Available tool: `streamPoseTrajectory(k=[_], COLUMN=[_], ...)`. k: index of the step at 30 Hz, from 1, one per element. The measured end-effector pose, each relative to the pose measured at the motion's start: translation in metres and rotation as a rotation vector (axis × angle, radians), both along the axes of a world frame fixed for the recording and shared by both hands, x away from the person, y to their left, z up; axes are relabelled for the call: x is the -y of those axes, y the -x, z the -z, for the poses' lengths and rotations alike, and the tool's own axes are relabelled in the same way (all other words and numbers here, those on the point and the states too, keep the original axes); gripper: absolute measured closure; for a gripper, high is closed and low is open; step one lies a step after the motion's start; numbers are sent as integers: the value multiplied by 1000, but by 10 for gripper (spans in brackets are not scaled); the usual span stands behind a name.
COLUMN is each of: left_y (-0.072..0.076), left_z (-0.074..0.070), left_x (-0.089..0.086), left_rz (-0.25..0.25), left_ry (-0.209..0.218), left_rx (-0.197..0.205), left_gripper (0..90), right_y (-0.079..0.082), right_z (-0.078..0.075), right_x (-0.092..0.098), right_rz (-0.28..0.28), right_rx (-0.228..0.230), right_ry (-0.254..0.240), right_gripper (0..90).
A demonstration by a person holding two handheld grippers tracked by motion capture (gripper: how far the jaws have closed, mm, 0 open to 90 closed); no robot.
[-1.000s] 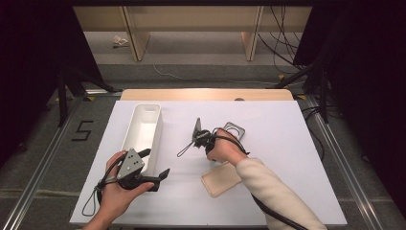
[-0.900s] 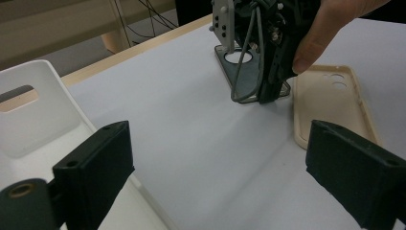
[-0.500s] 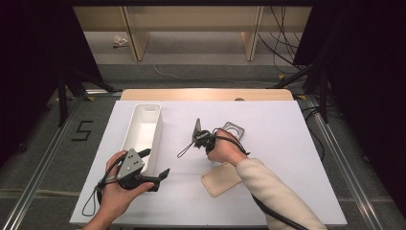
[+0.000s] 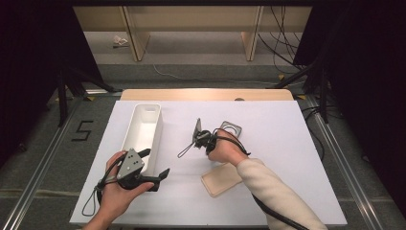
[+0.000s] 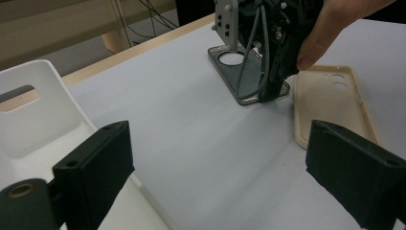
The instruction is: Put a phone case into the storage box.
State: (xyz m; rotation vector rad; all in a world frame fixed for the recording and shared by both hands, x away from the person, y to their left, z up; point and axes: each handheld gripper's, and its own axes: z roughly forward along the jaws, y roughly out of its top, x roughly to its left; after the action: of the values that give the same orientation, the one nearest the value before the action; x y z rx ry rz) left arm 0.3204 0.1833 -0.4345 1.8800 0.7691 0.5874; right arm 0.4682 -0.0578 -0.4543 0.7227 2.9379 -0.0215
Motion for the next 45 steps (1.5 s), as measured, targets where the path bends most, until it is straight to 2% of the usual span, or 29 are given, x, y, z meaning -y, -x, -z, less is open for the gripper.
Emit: streamPoseTrajectory(k=[11, 16, 19, 20, 21, 22, 25, 26, 27, 28, 29, 30, 31, 32, 33, 34, 40, 41, 43, 45], left_y=[0, 0, 0, 0, 0, 0, 0, 0, 0, 0, 0, 0, 0, 0, 0, -1, -1, -1, -1, -1], left_z=[0, 0, 0, 0, -1, -1, 0, 0, 0, 0, 0, 0, 0, 0, 0, 0, 1, 1, 1, 0], left_x=[0, 0, 0, -1, -1, -1, -1, -1, -1, 0, 0, 0, 0, -1, -1, -1, 0, 0, 0, 0], left_rz=[-1, -1, -3, -3, -3, -4, -4, -3, -3, -2, -2, -2, -3, -5, -5, -6, -8, -8, -10, -10], left_ry=[2, 3, 4, 4, 4, 6, 7, 5, 4, 2, 1, 2, 1, 1, 1, 1, -1, -1, -1, -1], left_rx=[0, 1, 1, 1, 1, -1, -1, 0, 1, 1, 2, 2, 2, 2, 2, 1, -2, -2, -2, -2], left_gripper=[85, 85, 85, 85, 85, 85, 85, 85, 85, 85, 85, 85, 85, 85, 85, 85, 86, 85, 86, 86], right_y=[1, 2, 3, 4, 4, 7, 10, 13, 13, 16, 16, 20, 20, 25, 25, 29, 38, 38, 41, 42], right_z=[-2, -9, -13, -16, -16, -20, -24, -28, -28, -31, -31, -33, -33, -35, -35, -37, -36, -36, -36, -36], right_x=[1, 2, 3, 5, 5, 7, 12, 18, 18, 25, 25, 32, 32, 40, 40, 49, 73, 73, 81, 85], right_rz=[-3, -15, -43, -73, -73, -129, -159, -187, -187, -224, -224, -266, -266, -301, -301, -317, -322, -322, -311, -308], right_rx=[8, 18, 25, 38, 38, 47, 64, 84, 84, 104, 104, 116, 116, 144, 144, 171, 242, 242, 255, 255], right_ry=[-11, -24, -32, -47, -47, -65, -78, -107, -107, -138, -138, -184, -184, -234, -234, -292, -484, -484, -528, -547], right_gripper=[895, 895, 895, 895, 895, 894, 894, 895, 895, 895, 895, 895, 895, 895, 895, 894, 895, 895, 895, 895])
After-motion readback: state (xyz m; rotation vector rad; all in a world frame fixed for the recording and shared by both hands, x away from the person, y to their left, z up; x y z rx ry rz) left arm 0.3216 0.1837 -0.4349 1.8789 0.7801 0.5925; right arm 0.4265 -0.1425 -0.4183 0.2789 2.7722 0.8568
